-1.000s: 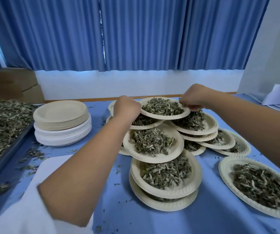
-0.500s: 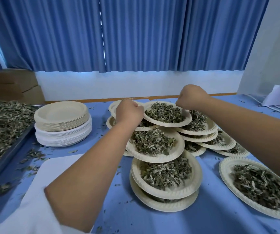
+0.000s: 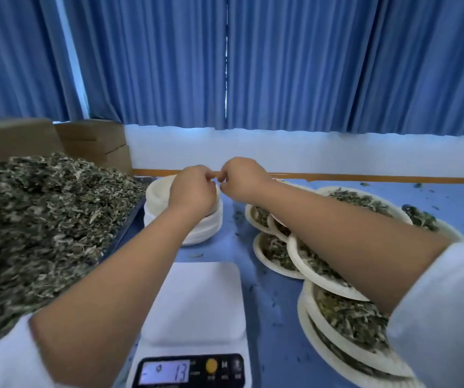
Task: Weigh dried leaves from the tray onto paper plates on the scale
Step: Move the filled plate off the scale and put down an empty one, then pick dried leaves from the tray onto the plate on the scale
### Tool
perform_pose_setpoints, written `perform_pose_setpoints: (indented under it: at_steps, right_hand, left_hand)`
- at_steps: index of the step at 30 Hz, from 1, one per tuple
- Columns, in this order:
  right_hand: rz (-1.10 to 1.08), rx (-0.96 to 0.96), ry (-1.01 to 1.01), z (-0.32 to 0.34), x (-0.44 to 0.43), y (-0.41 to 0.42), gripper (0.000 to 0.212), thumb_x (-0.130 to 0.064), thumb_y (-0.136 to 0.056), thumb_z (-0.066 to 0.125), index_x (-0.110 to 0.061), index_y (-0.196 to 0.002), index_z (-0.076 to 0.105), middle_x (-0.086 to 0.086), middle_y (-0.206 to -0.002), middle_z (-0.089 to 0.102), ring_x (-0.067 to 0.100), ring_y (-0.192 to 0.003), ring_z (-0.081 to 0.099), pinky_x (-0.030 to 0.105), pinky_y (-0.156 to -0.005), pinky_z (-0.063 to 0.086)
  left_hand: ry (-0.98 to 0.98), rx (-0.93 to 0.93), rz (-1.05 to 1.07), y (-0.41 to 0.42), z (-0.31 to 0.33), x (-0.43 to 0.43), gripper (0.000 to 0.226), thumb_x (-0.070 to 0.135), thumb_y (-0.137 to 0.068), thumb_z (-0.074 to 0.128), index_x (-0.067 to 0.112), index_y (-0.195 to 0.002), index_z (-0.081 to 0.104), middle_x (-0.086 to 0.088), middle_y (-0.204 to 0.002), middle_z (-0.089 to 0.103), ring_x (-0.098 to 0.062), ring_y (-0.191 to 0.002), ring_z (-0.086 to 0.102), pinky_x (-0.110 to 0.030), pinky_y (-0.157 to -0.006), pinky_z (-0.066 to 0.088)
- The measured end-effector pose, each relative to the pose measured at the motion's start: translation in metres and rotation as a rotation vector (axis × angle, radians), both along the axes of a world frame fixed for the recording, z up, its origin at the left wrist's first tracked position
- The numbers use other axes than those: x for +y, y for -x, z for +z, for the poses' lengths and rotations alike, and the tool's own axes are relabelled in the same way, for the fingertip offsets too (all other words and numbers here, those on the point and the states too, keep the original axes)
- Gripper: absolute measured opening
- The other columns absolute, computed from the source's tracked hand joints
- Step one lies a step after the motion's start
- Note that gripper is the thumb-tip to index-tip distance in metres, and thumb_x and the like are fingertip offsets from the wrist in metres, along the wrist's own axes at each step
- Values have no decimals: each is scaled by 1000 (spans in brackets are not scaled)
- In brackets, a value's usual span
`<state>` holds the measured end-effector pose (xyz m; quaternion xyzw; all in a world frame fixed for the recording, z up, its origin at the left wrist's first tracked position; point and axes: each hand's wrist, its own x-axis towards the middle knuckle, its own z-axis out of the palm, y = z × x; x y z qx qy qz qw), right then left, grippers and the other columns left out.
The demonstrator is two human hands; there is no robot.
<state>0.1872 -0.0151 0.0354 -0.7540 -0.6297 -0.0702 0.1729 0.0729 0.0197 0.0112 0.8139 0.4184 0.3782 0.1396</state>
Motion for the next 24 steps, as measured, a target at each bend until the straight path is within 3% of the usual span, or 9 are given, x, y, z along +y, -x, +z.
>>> perform_pose_setpoints:
  at_steps: [3,5,7,10,13,17,21,24]
  right_hand:
    - [158,-54,145,-11,27,28,30,-24,-93,54,-14,-120,65,6,-123,63,26,-113,56,32,-92,45]
    - [212,-88,265,-22,38,37,31,-26,-96,48,-9,-113,68,9,-112,67,27,-102,58,34,-85,45]
    - [254,-84,295,-30,46,39,34,-27,-98,45,-3,-101,70,14,-97,67,25,-85,55,38,-79,45]
    - [268,-60,242,-33,50,36,25,-23,-97,51,-10,-98,72,12,-96,70,20,-80,52,39,-80,46]
    - [283,33,214,-31,50,32,20,-22,-95,57,-15,-102,75,4,-100,73,21,-93,62,35,-84,47]
    - [269,33,193,-22,44,32,34,-34,-96,53,-7,-100,73,8,-88,69,25,-81,57,36,-73,44]
    - [232,-205,193,-20,37,38,30,-25,-100,42,-11,-90,66,6,-84,64,25,-82,54,36,-67,41]
    - [215,-301,152,-22,33,40,27,-20,-99,40,-13,-82,59,2,-77,57,24,-79,51,32,-59,34]
  left_hand:
    - [-57,342,21,35,-6,34,29,20,-95,46,21,-116,65,-6,-122,63,-29,-114,53,-36,-93,43]
    - [-21,590,-6,50,-12,47,31,24,-99,40,19,-117,63,-7,-122,61,-30,-115,52,-35,-89,40]
    - [-3,713,-22,60,-19,57,31,22,-101,36,16,-113,63,-8,-116,62,-29,-112,52,-35,-75,32]
    - [-48,686,-34,68,-25,67,31,24,-100,36,18,-103,66,-6,-103,65,-26,-100,55,-34,-71,29]
    - [-17,597,-106,70,-25,73,29,21,-97,40,20,-100,69,-4,-99,67,-25,-94,56,-40,-88,41]
    - [16,468,-157,72,-15,73,27,18,-97,43,22,-88,68,2,-84,62,-21,-86,54,-31,-69,37]
    - [60,430,-120,70,-4,70,30,18,-96,45,23,-111,71,5,-118,65,-17,-108,55,-24,-77,39]
    - [47,502,-82,69,-2,68,34,16,-95,45,26,-116,69,9,-124,62,-14,-112,54,-19,-64,33]
